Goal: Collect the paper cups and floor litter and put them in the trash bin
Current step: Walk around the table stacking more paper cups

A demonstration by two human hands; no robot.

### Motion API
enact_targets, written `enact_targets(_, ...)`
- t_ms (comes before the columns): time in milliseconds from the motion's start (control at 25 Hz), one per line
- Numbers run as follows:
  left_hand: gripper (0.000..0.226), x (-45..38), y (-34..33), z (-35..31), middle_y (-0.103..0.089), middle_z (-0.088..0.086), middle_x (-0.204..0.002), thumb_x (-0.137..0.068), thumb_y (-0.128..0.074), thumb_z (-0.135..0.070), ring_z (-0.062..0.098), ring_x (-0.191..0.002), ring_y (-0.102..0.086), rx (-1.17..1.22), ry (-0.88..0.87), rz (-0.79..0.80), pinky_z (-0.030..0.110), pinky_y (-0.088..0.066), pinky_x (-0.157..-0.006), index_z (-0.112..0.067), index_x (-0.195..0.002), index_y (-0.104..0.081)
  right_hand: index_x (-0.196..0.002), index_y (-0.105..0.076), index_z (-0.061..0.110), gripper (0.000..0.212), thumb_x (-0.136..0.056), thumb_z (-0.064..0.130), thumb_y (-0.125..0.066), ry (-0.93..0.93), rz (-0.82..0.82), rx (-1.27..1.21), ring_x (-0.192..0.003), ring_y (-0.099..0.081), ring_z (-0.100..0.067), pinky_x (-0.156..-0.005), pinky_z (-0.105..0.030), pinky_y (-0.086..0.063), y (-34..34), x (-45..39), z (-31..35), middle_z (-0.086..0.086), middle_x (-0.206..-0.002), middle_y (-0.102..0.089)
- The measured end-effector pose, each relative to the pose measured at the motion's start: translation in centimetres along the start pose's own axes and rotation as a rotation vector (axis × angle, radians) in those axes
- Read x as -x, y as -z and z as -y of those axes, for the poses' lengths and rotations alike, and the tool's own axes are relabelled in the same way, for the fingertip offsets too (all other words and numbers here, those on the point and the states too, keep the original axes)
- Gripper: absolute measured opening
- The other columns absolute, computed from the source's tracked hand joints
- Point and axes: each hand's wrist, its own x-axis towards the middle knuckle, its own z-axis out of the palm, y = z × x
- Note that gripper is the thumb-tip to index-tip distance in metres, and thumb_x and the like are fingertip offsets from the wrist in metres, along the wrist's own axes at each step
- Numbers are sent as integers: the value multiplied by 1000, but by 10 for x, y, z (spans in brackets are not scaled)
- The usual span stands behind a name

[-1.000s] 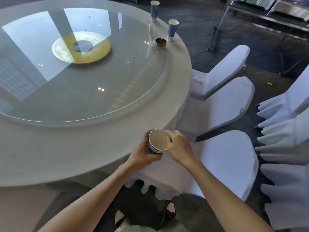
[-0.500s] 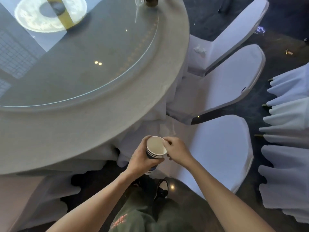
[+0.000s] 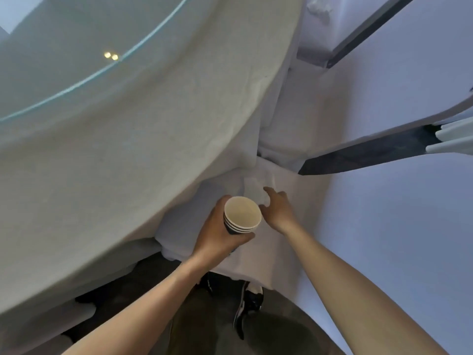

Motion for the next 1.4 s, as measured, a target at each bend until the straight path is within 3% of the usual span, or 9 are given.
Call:
enact_targets(120, 93, -23, -10, 26, -58, -18, -131, -63, -97, -41, 4, -121, -57, 28, -4, 25, 7, -50, -82, -42, -138, -43, -157, -31, 28, 66, -99, 35, -60, 7, -69, 82, -133, -47, -45, -104, -52, -46, -33, -46, -8, -20, -151, -34)
enact_targets(280, 94, -32, -13, 50, -57, -17, -135, -65, -97, -37, 8, -127, -55, 48, 1, 49, 27, -51, -101, -39, -142, -43, -151, -39, 30, 58, -97, 39, -59, -28, -129, 139, -130, -45, -42, -98, -53, -49, -65, -82, -11, -19, -145, -38)
enact_targets(520, 92, -35, -8, 61, -58, -20, -132, -66, -96, -38, 4, -125, -56, 56, 47, 68, 16, -49, -95, -43, -140, -43, -127, -47, 13, 34, -94, 10, -56, 37, -119, 161, -111, -61, -43, -85, -47, -54, -82, -86, -27, -21, -126, -56)
enact_targets(640, 91, -24, 1, 47, -59, -22, -128, -62, -95, -43, -3, -121, -56, 64, 61, 58, 10, -45, -89, -45, -138, -44, -133, -48, 5, 39, -95, 10, -56, -35, -76, 84, -116, -62, -42, -92, -43, -51, -69, -63, -27, -21, -127, -62)
enact_targets(800, 84, 3, 22, -8, -64, -22, -120, -59, -94, -42, -2, -113, -61, 49, 51, 58, 20, -50, -86, -50, -129, -46, -106, -69, 1, 23, -90, 4, -53, 12, -62, 81, -109, -60, -43, -84, -37, -48, -9, 3, 4, -23, -117, -60)
enact_targets(920, 86, 34, 41, -76, -62, -18, -123, -59, -92, -44, 4, -114, -61, -14, -6, 72, 31, -54, -92, -50, -130, -44, -91, -56, 1, 9, -92, -1, -47, 46, -77, -119, -95, -59, -38, -68, -36, -38, 62, 75, 37, -26, -108, -62)
enact_targets(1120, 83, 78, 46, -178, -58, -11, -125, -56, -92, -42, 8, -116, -58, -67, -148, 78, 31, -52, -94, -60, -121, -42, -100, -52, 18, 5, -96, 17, -50, 157, -171, -369, -79, -59, -13, -63, -31, -46, 171, 195, 62, 5, -90, -63)
enact_targets(1280, 84, 112, 19, -232, -59, -14, -124, -56, -93, -43, 5, -114, -58, -94, -248, 34, 26, -49, -88, -59, -123, -44, -99, -55, 24, 7, -99, 29, -50, 274, -202, -496, -77, -59, -14, -70, -34, -48, 235, 263, 41, 3, -90, -65)
enact_targets(1400, 86, 132, -19, -275, -60, -18, -124, -55, -94, -38, 4, -115, -58, -102, -326, -17, 25, -49, -88, -64, -121, -45, -101, -55, 21, 19, -96, 40, -54, 354, -166, -659, -68, -55, 3, -67, -20, -43, 264, 301, 8, 8, -87, -59)
